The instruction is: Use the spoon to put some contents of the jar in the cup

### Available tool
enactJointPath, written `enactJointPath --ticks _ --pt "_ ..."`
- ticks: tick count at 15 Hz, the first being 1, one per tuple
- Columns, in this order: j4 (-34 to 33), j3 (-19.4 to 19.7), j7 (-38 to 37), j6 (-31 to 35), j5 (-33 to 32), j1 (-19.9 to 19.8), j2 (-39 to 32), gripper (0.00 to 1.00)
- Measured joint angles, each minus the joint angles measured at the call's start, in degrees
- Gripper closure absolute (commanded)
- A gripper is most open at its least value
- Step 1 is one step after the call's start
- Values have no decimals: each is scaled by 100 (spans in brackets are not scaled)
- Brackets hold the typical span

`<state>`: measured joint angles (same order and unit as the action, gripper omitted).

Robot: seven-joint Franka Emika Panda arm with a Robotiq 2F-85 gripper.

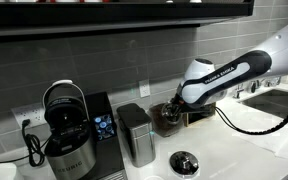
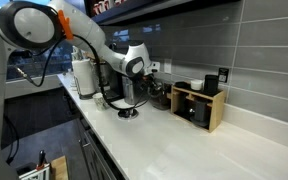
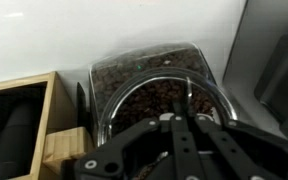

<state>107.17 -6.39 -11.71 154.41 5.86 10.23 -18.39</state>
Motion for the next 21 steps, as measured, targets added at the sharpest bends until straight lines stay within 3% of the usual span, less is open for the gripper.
enactJointPath --ticks 2,3,6,14,21 --pt "-69 112 -225 45 -261 107 -103 94" --pt "-87 176 -337 47 -387 158 -142 73" --pt "-143 344 -590 50 -660 280 -204 61" --pt "-258 485 -748 43 -783 338 -47 0" --pt "34 313 -321 -465 -703 213 656 0"
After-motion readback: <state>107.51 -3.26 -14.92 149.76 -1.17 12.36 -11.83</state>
